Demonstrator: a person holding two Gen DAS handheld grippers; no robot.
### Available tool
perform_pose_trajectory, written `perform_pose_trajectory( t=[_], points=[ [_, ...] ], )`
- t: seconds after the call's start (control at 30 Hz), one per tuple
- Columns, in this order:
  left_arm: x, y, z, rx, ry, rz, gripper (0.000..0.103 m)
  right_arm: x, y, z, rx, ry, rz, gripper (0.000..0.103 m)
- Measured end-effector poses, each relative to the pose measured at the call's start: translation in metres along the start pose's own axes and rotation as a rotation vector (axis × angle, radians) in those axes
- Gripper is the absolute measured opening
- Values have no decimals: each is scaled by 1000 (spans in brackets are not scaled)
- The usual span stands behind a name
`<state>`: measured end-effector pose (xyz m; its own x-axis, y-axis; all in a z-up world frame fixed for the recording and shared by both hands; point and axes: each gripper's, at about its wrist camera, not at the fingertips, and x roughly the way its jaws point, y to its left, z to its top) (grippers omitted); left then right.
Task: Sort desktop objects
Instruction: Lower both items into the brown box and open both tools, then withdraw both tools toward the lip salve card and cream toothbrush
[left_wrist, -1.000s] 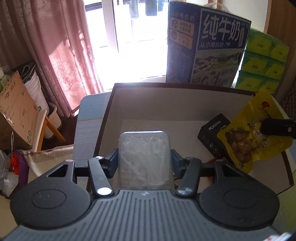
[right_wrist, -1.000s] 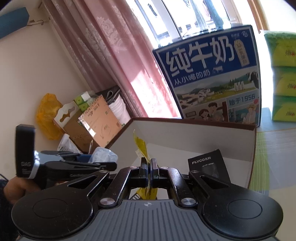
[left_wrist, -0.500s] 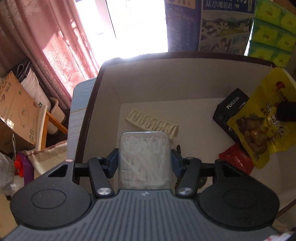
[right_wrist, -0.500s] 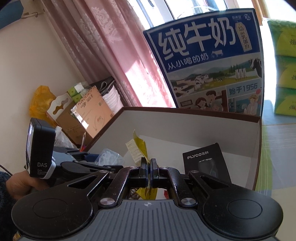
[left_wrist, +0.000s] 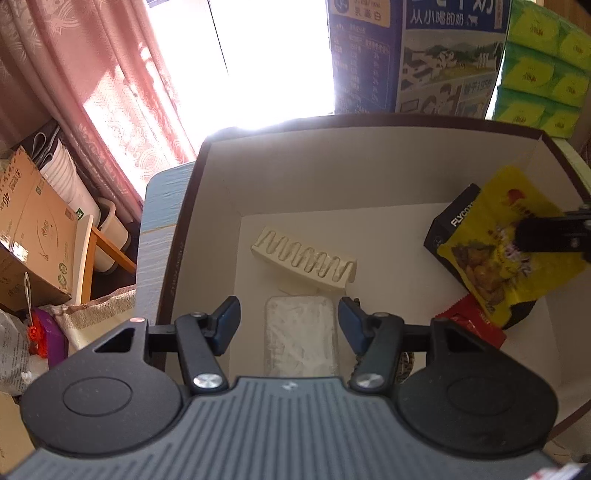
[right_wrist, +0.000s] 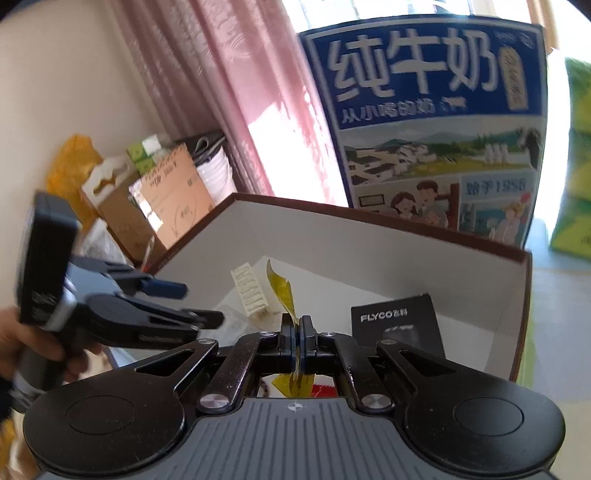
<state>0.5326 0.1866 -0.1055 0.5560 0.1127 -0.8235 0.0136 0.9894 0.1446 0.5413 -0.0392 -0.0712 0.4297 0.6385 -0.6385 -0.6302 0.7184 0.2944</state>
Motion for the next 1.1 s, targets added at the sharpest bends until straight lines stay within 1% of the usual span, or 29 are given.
perform_pose_trajectory(
  t=[0.13,0.27,0.37,0.4,0.43,0.47,0.53,0.57,0.6,0.63,0.7,0.73,0.83,0.87,0.93,1.0,1.1],
  points=[
    [-10,3,0,-13,-13,-4,55,14,12,6,-106,10,-28,0],
    [-17,6,-1,-25,-22,-2,55,31,27,12,-229,-2,-62,0],
    [-22,8,-2,-32,-28,0,55,46,42,10,-393,-48,-158,0],
    [-24,9,-2,-34,-30,0,55,53,46,9,-444,-41,-191,0],
    [-25,9,-3,-38,-32,1,57,59,49,7,-483,-22,-204,0],
    [-26,10,-3,-40,-34,1,59,64,50,4,-513,-11,-213,3],
    [-29,12,-5,-44,-37,5,59,68,52,0,-546,11,-222,34],
    [-30,13,-6,-44,-39,7,59,67,53,-3,-548,9,-223,65],
    [-31,13,-6,-45,-41,7,59,63,51,-5,-543,-15,-211,74],
    [-32,14,-7,-48,-42,7,60,59,49,-7,-530,-29,-189,74],
    [-35,14,-8,-55,-44,4,61,54,46,-7,-496,-2,-168,75],
    [-36,15,-9,-57,-46,5,64,52,44,-8,-486,7,-163,76],
    [-42,14,-11,-65,-55,7,77,40,42,-11,-449,26,-158,85],
    [-44,14,-11,-67,-61,3,78,36,41,-12,-426,27,-155,89],
    [-48,11,-11,-66,-63,-1,79,26,39,-12,-375,24,-138,93],
    [-52,8,-12,-65,-67,-3,82,16,39,-12,-328,21,-129,99],
    [-60,4,-13,-68,-75,-5,89,-1,39,-12,-261,7,-115,101]
  ],
)
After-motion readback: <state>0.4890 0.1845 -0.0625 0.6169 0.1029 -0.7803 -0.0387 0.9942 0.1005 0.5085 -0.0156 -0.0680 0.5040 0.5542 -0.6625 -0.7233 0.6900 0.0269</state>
